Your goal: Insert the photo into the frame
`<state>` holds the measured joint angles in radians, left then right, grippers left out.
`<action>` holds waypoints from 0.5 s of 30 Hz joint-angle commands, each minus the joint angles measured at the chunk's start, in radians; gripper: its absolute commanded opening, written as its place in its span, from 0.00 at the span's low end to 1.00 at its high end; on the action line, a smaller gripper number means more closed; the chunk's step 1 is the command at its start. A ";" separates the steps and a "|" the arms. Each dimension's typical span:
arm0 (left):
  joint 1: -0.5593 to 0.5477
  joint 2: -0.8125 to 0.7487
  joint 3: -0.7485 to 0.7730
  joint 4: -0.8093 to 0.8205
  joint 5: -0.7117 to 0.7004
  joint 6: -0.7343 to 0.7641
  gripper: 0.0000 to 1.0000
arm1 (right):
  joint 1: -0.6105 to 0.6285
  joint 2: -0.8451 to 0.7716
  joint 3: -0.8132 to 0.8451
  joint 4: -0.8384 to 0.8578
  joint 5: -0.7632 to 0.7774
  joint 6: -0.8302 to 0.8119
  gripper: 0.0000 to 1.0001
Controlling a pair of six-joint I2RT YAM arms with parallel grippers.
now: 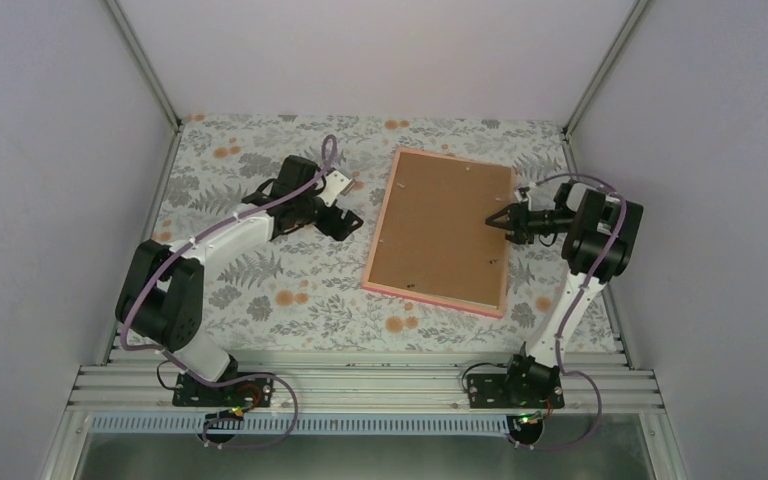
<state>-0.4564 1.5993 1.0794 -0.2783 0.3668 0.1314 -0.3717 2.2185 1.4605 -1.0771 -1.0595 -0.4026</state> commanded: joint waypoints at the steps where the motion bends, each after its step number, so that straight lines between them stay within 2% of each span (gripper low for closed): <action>1: 0.011 0.002 -0.005 0.012 -0.027 -0.002 0.96 | 0.053 -0.066 -0.018 0.084 0.043 0.097 0.52; 6: 0.029 -0.020 -0.019 0.020 -0.071 -0.012 0.97 | 0.106 -0.125 -0.013 0.129 0.180 0.158 0.68; 15: 0.036 -0.066 -0.075 0.058 -0.100 -0.041 0.98 | 0.180 -0.229 -0.029 0.142 0.413 0.237 0.77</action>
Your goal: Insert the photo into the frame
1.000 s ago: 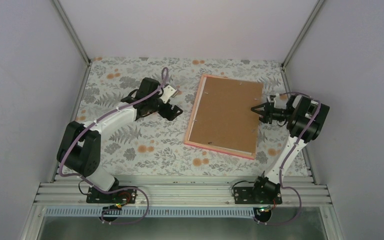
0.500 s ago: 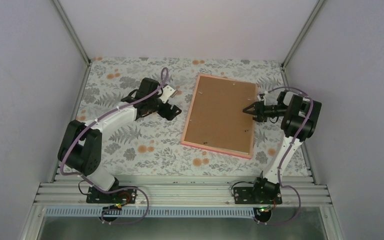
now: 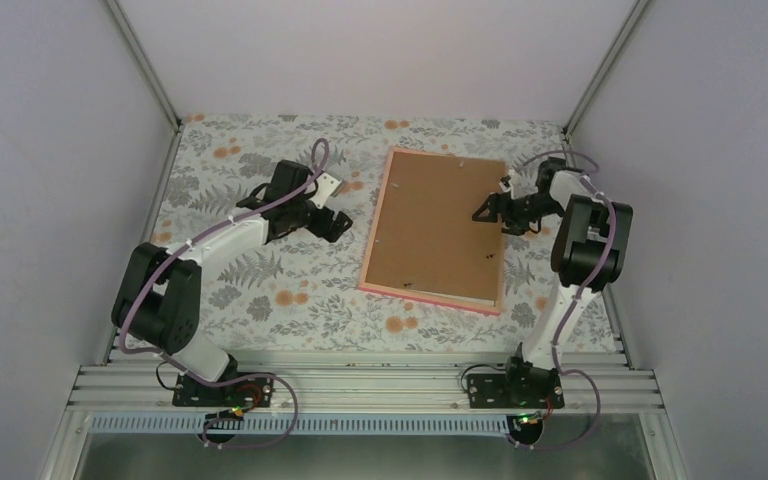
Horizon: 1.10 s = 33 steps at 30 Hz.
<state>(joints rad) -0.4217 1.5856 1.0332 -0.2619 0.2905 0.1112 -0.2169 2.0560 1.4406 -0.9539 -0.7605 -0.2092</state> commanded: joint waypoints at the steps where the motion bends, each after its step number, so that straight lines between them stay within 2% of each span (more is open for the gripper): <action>1: 0.001 -0.061 -0.036 0.043 -0.034 -0.020 0.99 | 0.029 -0.078 -0.014 0.021 0.137 0.047 0.78; 6: 0.003 -0.096 -0.069 0.056 -0.078 -0.016 1.00 | 0.044 -0.133 -0.035 0.022 0.240 0.055 0.82; 11: 0.004 -0.114 -0.088 0.070 -0.088 -0.021 1.00 | 0.048 -0.182 -0.037 0.018 0.290 0.043 0.89; 14: 0.005 -0.120 -0.094 0.074 -0.095 -0.015 1.00 | 0.047 -0.210 -0.039 0.011 0.294 0.021 0.89; 20: 0.007 -0.132 -0.079 0.059 -0.113 0.013 1.00 | 0.031 -0.223 -0.042 0.011 0.253 -0.073 0.73; 26: 0.021 -0.141 -0.090 0.048 -0.125 0.004 1.00 | 0.026 -0.145 -0.016 0.083 0.285 -0.091 0.53; 29: 0.023 -0.134 -0.084 0.020 -0.128 0.033 1.00 | 0.026 -0.122 -0.051 0.114 0.321 -0.079 0.49; 33: 0.037 -0.117 -0.078 -0.014 -0.105 0.058 0.99 | 0.031 -0.102 -0.133 0.165 0.325 -0.048 0.48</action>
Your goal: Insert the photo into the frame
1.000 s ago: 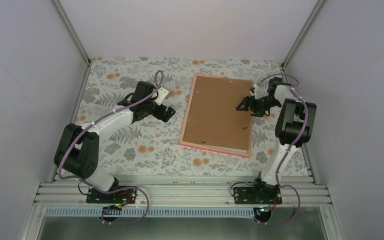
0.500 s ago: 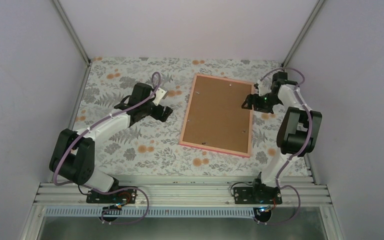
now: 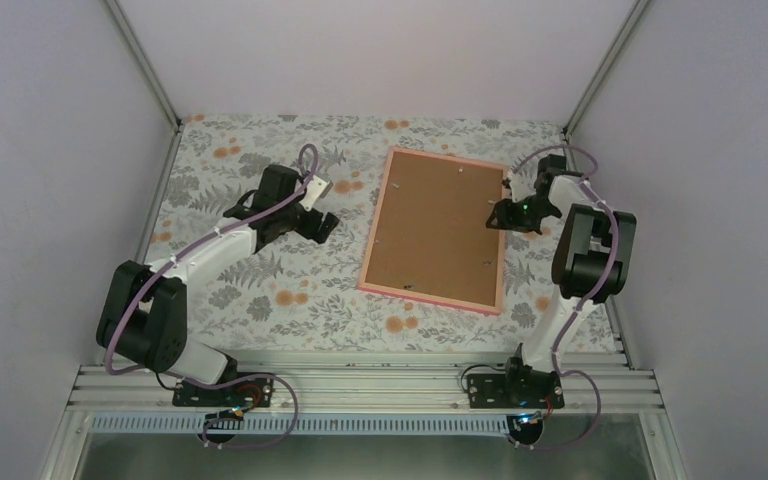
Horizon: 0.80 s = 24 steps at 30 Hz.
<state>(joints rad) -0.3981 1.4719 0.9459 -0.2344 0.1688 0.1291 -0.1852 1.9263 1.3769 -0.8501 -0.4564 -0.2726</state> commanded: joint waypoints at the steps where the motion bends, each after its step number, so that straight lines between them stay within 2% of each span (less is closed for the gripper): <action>1: 0.017 -0.005 0.006 -0.047 0.029 0.052 0.99 | 0.006 0.037 -0.088 0.076 0.010 0.024 0.48; 5: 0.030 -0.012 0.000 -0.065 0.058 0.109 0.97 | 0.050 0.082 -0.131 0.125 -0.043 0.078 0.46; 10: 0.087 -0.035 0.010 -0.121 0.182 0.219 0.94 | 0.142 0.133 -0.130 0.170 -0.119 0.170 0.46; 17: 0.090 -0.120 -0.044 -0.222 0.342 0.432 0.90 | 0.214 0.080 -0.125 0.178 -0.210 0.186 0.55; 20: 0.020 -0.164 -0.111 -0.209 0.356 0.477 0.90 | 0.205 0.026 -0.105 0.153 -0.231 0.138 0.59; 24: -0.121 -0.173 -0.172 -0.128 0.285 0.473 0.88 | 0.168 -0.068 -0.077 0.114 -0.217 0.072 0.63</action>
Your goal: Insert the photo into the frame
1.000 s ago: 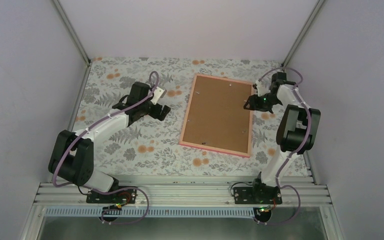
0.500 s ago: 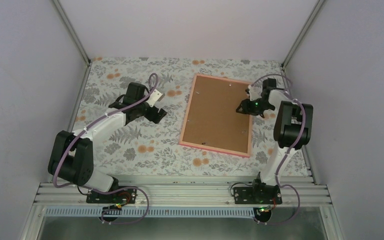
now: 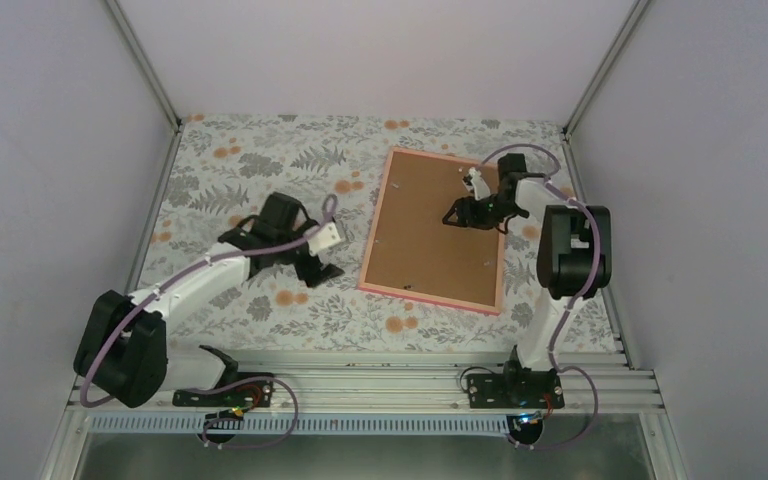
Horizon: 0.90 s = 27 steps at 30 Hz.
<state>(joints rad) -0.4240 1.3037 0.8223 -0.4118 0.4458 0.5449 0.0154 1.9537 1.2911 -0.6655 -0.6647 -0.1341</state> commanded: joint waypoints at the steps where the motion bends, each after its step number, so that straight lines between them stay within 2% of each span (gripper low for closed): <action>1: -0.104 0.004 -0.046 0.080 0.008 0.042 0.88 | -0.055 -0.115 0.014 -0.079 0.010 -0.077 0.64; 7: -0.129 0.105 0.013 0.152 0.004 0.023 0.86 | -0.245 -0.104 0.011 -0.135 0.119 -0.127 0.67; 12: -0.147 0.165 0.047 0.156 0.004 0.089 0.87 | -0.284 -0.033 0.013 -0.186 0.133 -0.138 0.71; 16: -0.149 0.184 0.047 0.156 -0.011 0.115 0.86 | -0.281 0.014 -0.001 -0.163 0.116 -0.102 0.73; 19: -0.147 0.167 0.028 0.149 -0.013 0.132 0.86 | -0.258 0.047 -0.011 -0.152 0.065 -0.088 0.70; 24: -0.130 0.104 -0.031 0.114 -0.019 0.162 0.86 | -0.147 0.062 -0.037 -0.112 -0.050 -0.042 0.68; 27: -0.098 0.059 -0.088 0.088 -0.019 0.195 0.85 | -0.069 0.060 -0.056 -0.073 -0.112 0.002 0.71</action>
<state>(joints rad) -0.5545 1.4258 0.7925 -0.2871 0.4194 0.6750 -0.1734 1.9747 1.2819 -0.7704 -0.6373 -0.1944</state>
